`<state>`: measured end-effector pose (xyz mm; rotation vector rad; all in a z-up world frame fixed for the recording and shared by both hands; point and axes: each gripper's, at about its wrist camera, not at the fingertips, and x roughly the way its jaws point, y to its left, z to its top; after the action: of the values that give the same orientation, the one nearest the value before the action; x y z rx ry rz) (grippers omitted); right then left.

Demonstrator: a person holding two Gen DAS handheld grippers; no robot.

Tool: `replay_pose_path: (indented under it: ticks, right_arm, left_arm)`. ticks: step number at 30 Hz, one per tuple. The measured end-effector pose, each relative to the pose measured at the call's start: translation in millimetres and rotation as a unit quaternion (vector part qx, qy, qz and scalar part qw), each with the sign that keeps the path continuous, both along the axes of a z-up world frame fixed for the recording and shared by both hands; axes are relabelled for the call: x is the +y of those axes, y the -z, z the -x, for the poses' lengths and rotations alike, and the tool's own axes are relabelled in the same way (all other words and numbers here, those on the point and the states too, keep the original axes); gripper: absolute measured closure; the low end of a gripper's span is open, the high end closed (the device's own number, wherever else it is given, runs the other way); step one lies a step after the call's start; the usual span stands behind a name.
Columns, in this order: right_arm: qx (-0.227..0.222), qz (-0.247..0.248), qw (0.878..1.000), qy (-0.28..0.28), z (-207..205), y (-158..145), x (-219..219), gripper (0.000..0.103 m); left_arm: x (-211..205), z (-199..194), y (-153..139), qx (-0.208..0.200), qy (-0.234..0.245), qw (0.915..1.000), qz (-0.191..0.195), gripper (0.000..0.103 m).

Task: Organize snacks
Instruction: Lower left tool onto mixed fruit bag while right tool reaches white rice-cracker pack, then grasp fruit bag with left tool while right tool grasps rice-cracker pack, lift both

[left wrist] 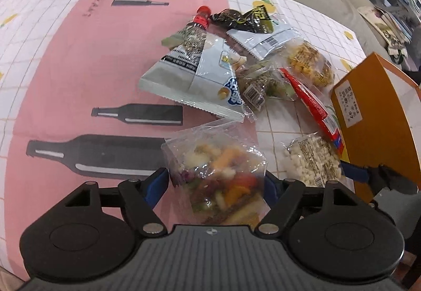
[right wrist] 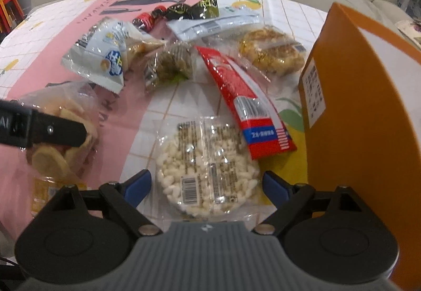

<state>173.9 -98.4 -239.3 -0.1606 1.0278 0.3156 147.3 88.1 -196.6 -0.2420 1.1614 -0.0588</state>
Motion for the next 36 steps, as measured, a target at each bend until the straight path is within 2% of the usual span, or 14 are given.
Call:
replay_pose_path:
  ticks: [1,3,9,15,25,31,36]
  right_arm:
    - [-0.003,-0.006,1.0,0.004,0,0,-1,0.015]
    - [-0.006,-0.008,1.0,0.006,0,0,-2,0.025]
    - [-0.003,-0.011,1.0,0.003,4,-5,-1,0.026]
    - [0.023,-0.08,0.996,0.017,5,-27,-9,0.026]
    - [-0.052,-0.093,0.994,0.001,21,-93,-10,0.026]
    - [-0.074,-0.109,0.991,0.009,23,-128,-33,0.026]
    - [-0.093,-0.108,0.989,0.024,24,-155,-65,0.026]
  left_arm:
    - [-1,0,0,-0.001,-0.003,1.0,-0.002,0.016]
    - [-2,1,0,-0.006,-0.003,1.0,-0.001,0.024]
    - [-3,6,-7,-0.018,-0.004,0.9996,-0.019,0.029]
    - [3,10,-31,-0.051,-0.015,0.9986,-0.007,0.03]
    - [0,18,-85,-0.103,-0.014,0.9946,-0.001,0.03]
    - [-9,25,-120,-0.126,-0.004,0.992,0.01,0.03]
    - [-35,26,-147,-0.146,0.025,0.9888,0.015,0.03]
